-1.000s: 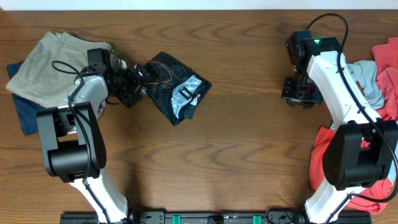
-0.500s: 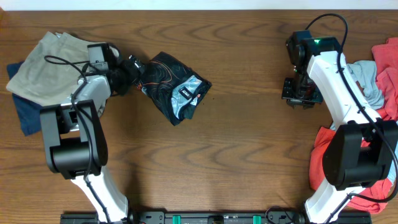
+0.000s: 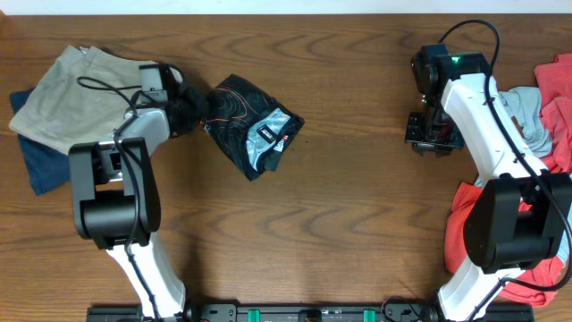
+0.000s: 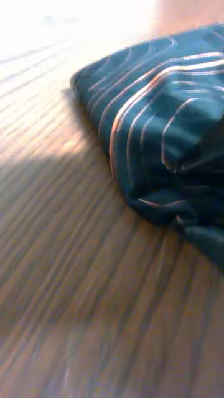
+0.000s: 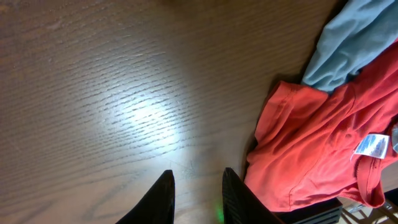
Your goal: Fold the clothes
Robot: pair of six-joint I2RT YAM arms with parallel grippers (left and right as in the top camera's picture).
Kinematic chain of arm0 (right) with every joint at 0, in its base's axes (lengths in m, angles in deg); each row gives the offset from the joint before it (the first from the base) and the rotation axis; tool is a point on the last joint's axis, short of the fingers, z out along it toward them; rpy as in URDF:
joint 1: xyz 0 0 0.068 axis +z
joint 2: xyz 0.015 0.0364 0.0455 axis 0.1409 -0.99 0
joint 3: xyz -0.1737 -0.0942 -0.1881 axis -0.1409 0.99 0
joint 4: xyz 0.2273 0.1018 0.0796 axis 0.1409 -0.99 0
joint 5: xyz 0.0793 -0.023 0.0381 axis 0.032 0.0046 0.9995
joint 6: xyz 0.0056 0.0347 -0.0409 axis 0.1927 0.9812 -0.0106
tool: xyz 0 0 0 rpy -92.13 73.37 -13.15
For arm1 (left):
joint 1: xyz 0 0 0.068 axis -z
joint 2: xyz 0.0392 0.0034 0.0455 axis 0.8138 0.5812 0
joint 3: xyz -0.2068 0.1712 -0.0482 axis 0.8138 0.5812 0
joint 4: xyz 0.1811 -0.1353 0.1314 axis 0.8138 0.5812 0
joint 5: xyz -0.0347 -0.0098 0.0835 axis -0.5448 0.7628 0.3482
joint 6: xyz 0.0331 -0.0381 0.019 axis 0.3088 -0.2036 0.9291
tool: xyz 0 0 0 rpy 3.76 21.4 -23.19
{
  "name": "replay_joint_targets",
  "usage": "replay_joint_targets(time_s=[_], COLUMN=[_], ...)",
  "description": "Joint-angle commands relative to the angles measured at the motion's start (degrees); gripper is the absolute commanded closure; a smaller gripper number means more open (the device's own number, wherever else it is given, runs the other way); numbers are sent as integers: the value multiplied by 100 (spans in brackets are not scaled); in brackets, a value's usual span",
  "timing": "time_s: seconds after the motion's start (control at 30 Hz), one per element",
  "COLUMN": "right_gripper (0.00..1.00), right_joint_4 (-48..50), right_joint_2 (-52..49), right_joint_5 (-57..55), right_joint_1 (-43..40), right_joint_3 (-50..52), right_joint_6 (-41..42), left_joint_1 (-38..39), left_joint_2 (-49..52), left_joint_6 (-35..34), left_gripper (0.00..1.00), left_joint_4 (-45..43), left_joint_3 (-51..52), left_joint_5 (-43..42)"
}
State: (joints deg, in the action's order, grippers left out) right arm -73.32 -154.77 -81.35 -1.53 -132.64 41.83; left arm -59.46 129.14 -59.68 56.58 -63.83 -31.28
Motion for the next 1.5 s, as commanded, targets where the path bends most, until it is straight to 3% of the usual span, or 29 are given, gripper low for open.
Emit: replay_joint_targets(time_s=[0.0,0.43,0.67,1.03,1.47], right_gripper=[75,75,75,75,74], right_joint_4=[9,9,13,96,61], right_joint_2=[103,103,103,103,103], right_joint_5=[-105,-105,-103,-103,-103], right_joint_1=[-68,-68,-68,-68,-68], right_joint_3=[0,0,0,0,0], right_joint_6=[-39,-37,-37,-37,-37], left_joint_1=[79,-509,-1360,-2979,-3797], left_joint_2=[269,-302,-1086,-1725,-1716], left_joint_6=[271,433,428,402,323], left_gripper=[94,94,94,94,94], left_joint_4=[90,87,83,33,83], left_joint_3=[140,-358,-518,-518,-516], left_joint_5=[136,382,1029,1040,1150])
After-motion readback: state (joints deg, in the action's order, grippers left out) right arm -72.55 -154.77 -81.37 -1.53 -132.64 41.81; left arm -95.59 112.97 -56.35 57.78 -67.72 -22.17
